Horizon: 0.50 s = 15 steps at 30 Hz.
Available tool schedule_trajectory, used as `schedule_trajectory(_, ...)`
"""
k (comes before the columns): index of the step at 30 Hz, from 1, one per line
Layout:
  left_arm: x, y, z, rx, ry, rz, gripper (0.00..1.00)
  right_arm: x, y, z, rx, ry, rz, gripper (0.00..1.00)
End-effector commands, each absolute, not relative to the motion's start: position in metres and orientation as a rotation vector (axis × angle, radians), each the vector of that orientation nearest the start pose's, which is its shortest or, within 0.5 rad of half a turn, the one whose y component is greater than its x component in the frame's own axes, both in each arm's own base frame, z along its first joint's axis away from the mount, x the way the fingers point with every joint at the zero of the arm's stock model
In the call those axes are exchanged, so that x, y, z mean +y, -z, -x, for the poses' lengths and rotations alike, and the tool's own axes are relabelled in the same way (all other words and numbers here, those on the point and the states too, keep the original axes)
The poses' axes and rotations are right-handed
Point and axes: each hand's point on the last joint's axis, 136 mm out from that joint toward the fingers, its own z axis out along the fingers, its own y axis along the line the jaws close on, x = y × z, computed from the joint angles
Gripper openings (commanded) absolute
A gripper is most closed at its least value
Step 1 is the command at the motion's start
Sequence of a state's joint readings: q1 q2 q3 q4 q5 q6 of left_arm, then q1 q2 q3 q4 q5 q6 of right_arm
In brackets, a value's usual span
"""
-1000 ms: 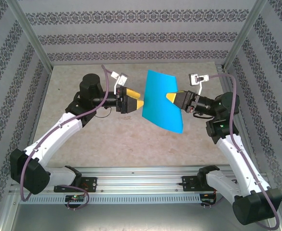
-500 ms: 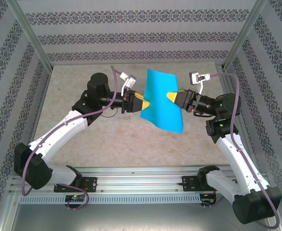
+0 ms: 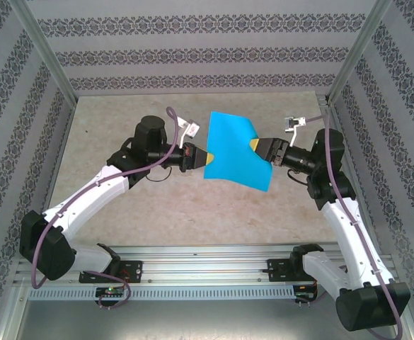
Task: Fold a paper plane with a square sheet of paper (fold left side to right side)
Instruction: Place a square sheet of paper at the center of the table.
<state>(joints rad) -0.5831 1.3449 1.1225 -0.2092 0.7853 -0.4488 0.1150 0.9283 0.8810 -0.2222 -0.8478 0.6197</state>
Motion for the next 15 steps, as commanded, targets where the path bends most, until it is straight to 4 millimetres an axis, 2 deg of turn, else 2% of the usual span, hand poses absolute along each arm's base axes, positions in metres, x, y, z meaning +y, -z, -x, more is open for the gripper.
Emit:
schedule_trajectory(1, -0.3, -0.214, -0.261, 2.377, 1.258, -0.551, 0.0, 0.134, -0.259, -0.279, 2.171, -0.995, 0.054, 0.66)
schedule_trajectory(6, -0.274, -0.121, -0.256, 2.685, 1.052, -0.369, 0.0, 0.114, -0.187, -0.283, 2.392, -0.851, -0.127, 0.69)
schedule_trajectory(8, -0.263, -0.099, -0.255, 2.757, 0.967, -0.308, 0.0, 0.106, -0.163, -0.282, 2.456, -0.797, -0.199, 0.69)
schedule_trajectory(10, -0.255, -0.088, -0.255, 2.784, 0.912, -0.266, 0.0, 0.103, -0.144, -0.281, 2.496, -0.775, -0.261, 0.66)
schedule_trajectory(15, -0.234, -0.076, -0.256, 2.846, 0.73, -0.253, 0.0, 0.116, -0.119, -0.282, 2.517, -0.816, -0.352, 0.62)
